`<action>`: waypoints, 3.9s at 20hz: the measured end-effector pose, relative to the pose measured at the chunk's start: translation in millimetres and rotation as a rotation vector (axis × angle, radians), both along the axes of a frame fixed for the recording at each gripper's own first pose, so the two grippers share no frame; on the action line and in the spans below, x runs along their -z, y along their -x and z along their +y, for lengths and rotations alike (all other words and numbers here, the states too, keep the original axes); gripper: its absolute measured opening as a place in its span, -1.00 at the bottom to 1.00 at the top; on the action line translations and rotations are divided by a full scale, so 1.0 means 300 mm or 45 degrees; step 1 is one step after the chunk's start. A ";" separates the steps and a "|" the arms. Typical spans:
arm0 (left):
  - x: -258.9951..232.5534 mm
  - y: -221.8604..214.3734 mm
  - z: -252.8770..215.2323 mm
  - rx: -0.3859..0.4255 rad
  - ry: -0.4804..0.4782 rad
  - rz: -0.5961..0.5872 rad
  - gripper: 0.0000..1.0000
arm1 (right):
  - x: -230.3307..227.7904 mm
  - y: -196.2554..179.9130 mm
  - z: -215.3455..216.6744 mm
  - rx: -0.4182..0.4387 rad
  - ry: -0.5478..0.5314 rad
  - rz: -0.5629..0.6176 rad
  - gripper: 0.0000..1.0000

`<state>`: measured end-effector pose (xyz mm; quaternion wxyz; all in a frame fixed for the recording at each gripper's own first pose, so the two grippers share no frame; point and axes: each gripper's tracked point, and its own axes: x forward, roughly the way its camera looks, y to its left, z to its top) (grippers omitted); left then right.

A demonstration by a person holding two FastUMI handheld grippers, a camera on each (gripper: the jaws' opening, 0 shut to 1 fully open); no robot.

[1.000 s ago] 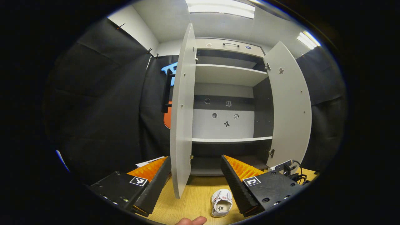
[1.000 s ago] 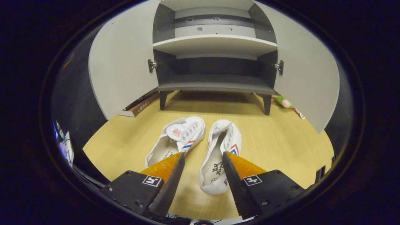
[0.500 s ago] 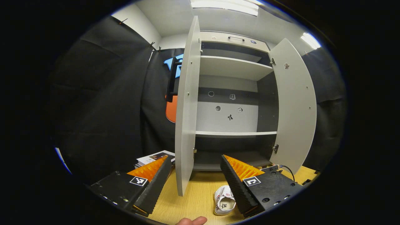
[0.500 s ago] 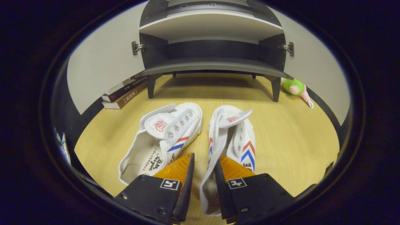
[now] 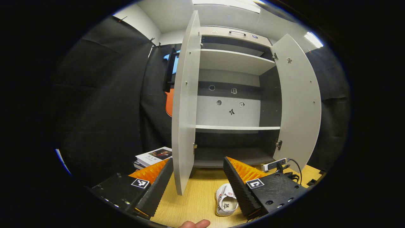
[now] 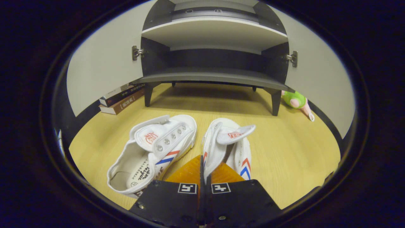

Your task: Grab one shoe with the right hand and put it into the shoe cabinet, grab the other shoe with the left hand and put it into the shoe cabinet; then close the right door with the right hand and the left door with the left hand.

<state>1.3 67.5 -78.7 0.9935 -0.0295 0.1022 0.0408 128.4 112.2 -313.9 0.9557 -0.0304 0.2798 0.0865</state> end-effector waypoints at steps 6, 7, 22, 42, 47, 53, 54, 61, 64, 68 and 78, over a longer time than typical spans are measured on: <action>-0.004 -0.011 -0.061 0.028 0.013 -0.018 0.89 | -0.228 0.055 -0.065 -0.025 -0.020 -0.149 -0.93; -0.007 -0.014 -0.075 0.038 0.017 -0.024 0.89 | -0.285 0.067 -0.076 -0.035 -0.012 -0.187 -0.93; -0.006 -0.046 -0.252 0.166 0.037 -0.040 0.90 | -1.158 -0.304 -0.136 -0.094 -0.035 -0.533 -0.93; 0.088 -0.059 -0.248 0.126 0.010 0.071 0.90 | -1.169 -1.080 -0.044 -0.052 0.117 -0.138 -0.92; 0.100 -0.061 -0.255 0.125 0.011 0.086 0.90 | -1.152 -1.084 -0.030 -0.100 0.137 -0.091 -0.92; 0.093 -0.044 -0.256 0.123 0.004 0.079 0.90 | -1.147 -1.088 -0.044 -0.052 0.156 -0.090 -0.70; 0.091 -0.041 -0.252 0.118 0.003 0.077 0.91 | -1.152 -1.079 -0.042 -0.048 0.148 -0.091 -0.67; 0.077 -0.037 -0.248 0.127 0.001 0.051 0.90 | -1.352 -0.911 -0.037 -0.106 0.118 -0.303 -0.36; 0.067 -0.040 -0.259 0.148 0.000 0.030 0.90 | -1.437 -0.752 -0.071 -0.129 0.110 -0.416 -0.36; 0.073 -0.039 -0.271 0.165 0.010 0.012 0.90 | -1.466 -0.483 -0.125 -0.111 0.015 -0.584 -0.31; 0.123 -0.039 -0.238 0.141 -0.018 0.035 0.91 | -1.162 0.147 -0.231 0.031 -0.074 -0.755 -0.17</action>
